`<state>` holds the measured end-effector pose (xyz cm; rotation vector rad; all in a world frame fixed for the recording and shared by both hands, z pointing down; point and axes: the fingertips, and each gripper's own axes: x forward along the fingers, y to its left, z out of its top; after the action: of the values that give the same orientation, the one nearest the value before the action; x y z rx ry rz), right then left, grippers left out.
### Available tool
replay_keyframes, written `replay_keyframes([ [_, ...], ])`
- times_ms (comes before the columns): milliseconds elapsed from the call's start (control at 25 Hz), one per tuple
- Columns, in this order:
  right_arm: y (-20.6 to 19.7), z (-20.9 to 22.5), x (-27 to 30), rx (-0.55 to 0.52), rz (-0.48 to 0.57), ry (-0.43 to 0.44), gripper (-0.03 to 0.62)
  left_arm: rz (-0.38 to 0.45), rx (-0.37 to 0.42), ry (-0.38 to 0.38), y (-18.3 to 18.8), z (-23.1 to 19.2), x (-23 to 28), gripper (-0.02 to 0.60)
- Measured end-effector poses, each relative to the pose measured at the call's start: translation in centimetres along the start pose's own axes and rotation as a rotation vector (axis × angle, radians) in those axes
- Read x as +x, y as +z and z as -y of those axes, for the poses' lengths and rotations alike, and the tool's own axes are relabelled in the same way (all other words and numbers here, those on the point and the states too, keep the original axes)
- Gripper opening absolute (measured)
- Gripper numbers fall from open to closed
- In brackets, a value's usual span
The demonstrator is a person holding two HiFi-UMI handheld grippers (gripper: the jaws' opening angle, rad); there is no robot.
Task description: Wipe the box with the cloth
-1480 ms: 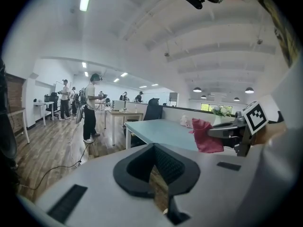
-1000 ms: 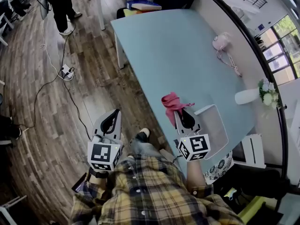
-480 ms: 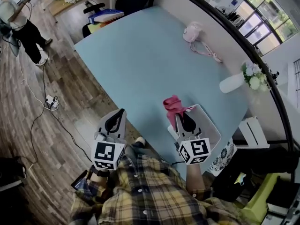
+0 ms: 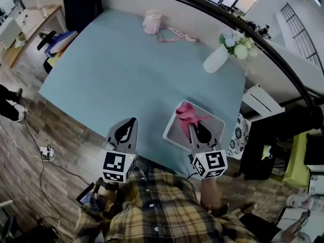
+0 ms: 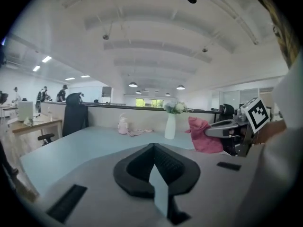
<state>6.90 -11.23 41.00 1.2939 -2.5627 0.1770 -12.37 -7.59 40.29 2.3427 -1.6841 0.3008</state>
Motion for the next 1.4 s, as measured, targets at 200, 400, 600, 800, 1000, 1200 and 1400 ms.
replay_keyframes([
  [200,-0.5,3.3,-1.5,0.050,-0.024,-0.163,0.046,-0.029,0.040,-0.176,1.4,2.1,4.9,-0.006],
  [400,-1.0,4.8,-2.3,0.084,-0.040,-0.296,0.046,-0.058,0.074,-0.323,1.5,3.7,8.2,-0.006],
  [600,-1.5,5.5,-3.0,0.121,-0.061,-0.403,0.046,-0.109,0.111,-0.435,0.9,4.5,10.3,-0.006],
  [800,-1.8,5.9,-3.4,0.137,-0.074,-0.465,0.046,-0.121,0.117,-0.506,0.8,5.4,11.8,-0.006],
  [1000,-2.2,6.0,-3.9,0.132,-0.087,-0.467,0.046,-0.142,0.111,-0.540,0.1,6.8,12.3,-0.006],
  [1200,-2.7,6.1,-3.8,0.132,-0.092,-0.437,0.046,-0.164,0.118,-0.548,-1.1,8.1,12.5,-0.006],
  [1400,-2.4,6.4,-2.6,0.123,-0.085,-0.393,0.046,-0.190,0.116,-0.561,-2.2,9.3,12.7,-0.006],
])
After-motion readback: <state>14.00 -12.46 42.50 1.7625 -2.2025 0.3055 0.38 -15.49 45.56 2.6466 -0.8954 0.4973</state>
